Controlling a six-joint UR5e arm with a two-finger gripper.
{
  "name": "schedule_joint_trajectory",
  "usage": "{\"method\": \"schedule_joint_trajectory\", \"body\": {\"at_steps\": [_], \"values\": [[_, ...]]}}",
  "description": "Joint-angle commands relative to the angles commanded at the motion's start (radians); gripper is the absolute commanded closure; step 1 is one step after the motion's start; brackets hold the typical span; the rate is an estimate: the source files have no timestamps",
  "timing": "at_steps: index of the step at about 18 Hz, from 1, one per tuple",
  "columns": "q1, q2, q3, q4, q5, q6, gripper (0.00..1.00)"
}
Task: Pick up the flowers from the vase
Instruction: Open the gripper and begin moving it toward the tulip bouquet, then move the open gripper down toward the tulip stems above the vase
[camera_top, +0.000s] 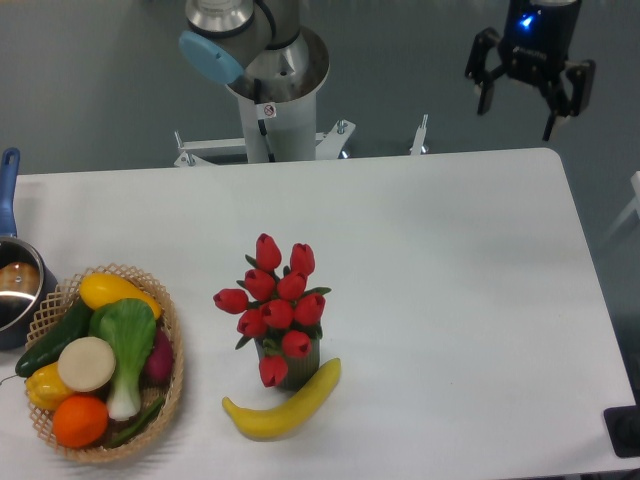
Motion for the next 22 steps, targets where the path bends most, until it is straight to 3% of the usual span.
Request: {"method": "schedule_joint_trajectory", "body": {"at_steps": [2, 4, 8, 12, 15, 18, 22], "values": [[-0.003, 0.003, -0.037, 0.055, -0.108, -0.069, 0.00], [-0.005, 0.003, -0.065, 0.062, -0.210, -0.143, 0.00], [-0.031, 0.002, -0.069, 0.074, -0.241, -0.187, 0.00], [-0.051, -0.024, -0.080, 0.123, -0.403, -0.293, 0.00], [-0.098, -0.031, -0.130, 0.152, -0.421, -0.283, 0.00], [-0.129, -0.037, -0.144, 0.229, -0.414, -0.279, 0.00], [-0.144, -0.049, -0.157, 0.232, -0.413, -0.276, 0.00]]}}
